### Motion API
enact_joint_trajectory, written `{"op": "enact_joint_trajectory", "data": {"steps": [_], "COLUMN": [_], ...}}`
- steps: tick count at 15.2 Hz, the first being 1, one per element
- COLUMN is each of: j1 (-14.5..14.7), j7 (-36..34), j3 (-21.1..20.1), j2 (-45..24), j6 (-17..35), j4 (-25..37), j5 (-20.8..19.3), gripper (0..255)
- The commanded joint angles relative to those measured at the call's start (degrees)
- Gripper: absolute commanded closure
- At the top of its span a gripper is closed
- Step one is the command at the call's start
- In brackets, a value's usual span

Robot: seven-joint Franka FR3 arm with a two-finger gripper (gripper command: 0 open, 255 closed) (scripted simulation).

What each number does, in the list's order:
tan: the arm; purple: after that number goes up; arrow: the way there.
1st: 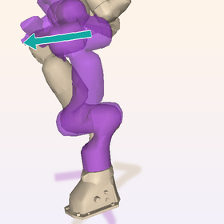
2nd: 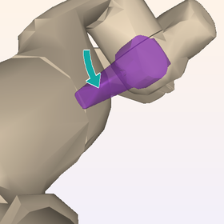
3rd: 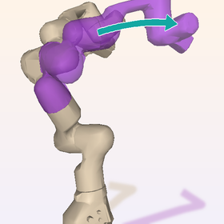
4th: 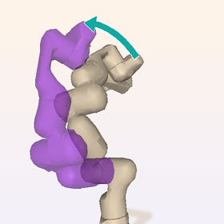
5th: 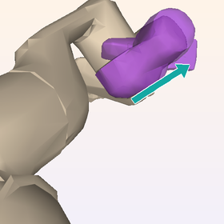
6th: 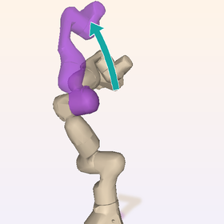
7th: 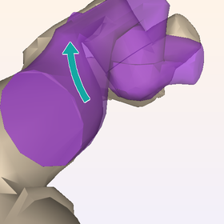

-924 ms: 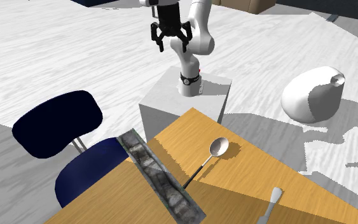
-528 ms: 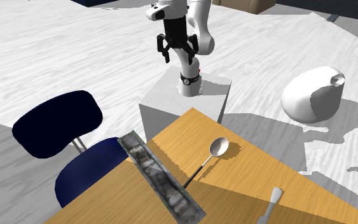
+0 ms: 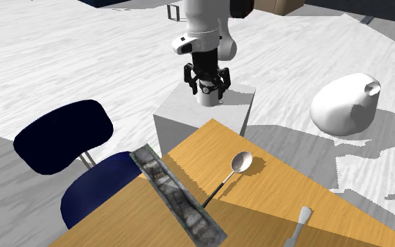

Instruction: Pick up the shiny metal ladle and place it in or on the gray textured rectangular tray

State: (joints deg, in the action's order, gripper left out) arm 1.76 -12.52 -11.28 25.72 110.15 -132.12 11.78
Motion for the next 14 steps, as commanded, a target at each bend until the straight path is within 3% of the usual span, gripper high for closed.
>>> {"op": "enact_joint_trajectory", "data": {"steps": [1,7,14], "j1": [-0.05,-0.26,1.14], "j7": [-3.16,-12.64,-24.3], "j3": [-1.86,-6.18,-8.36], "j2": [-4.09,-16.96,-33.28], "j6": [2.89,9.35,13.82], "j4": [1.35,7.77,18.88], "j5": [0.06,-2.13,-8.03], "gripper": [0,0,0]}}
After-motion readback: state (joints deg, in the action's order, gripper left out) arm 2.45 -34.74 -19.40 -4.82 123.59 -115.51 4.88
